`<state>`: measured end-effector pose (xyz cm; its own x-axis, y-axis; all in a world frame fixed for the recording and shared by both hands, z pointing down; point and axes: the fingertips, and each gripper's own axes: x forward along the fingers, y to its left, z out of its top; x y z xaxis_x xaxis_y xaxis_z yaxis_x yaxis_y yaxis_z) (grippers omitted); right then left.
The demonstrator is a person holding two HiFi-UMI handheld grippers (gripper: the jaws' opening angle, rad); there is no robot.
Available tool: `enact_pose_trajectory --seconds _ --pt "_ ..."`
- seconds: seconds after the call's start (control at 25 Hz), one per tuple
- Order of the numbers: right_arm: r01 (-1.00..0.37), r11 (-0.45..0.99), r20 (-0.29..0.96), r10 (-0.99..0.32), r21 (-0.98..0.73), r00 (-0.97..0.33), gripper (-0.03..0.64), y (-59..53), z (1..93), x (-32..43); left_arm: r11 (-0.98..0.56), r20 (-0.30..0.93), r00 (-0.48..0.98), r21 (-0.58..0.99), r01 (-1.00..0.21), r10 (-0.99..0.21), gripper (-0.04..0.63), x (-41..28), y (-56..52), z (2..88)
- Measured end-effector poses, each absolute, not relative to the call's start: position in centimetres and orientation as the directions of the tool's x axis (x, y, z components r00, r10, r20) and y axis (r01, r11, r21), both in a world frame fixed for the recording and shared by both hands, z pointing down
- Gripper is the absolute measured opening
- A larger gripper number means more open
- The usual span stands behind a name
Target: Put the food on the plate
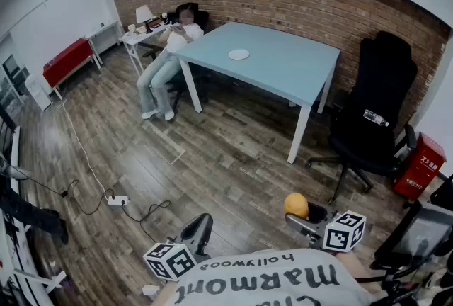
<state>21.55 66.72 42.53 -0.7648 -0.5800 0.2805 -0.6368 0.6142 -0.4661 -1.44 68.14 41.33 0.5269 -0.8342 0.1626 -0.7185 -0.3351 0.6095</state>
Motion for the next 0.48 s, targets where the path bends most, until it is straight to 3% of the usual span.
enact_pose_trajectory --seconds 0.48 --pt "-0.599 0.602 0.218 -0.586 -0.528 -0.78 0.314 64.7 42.3 21.5 -0.335 0.16 0.529 0.615 -0.714 -0.833 0.021 -1.8 66.2 41.7"
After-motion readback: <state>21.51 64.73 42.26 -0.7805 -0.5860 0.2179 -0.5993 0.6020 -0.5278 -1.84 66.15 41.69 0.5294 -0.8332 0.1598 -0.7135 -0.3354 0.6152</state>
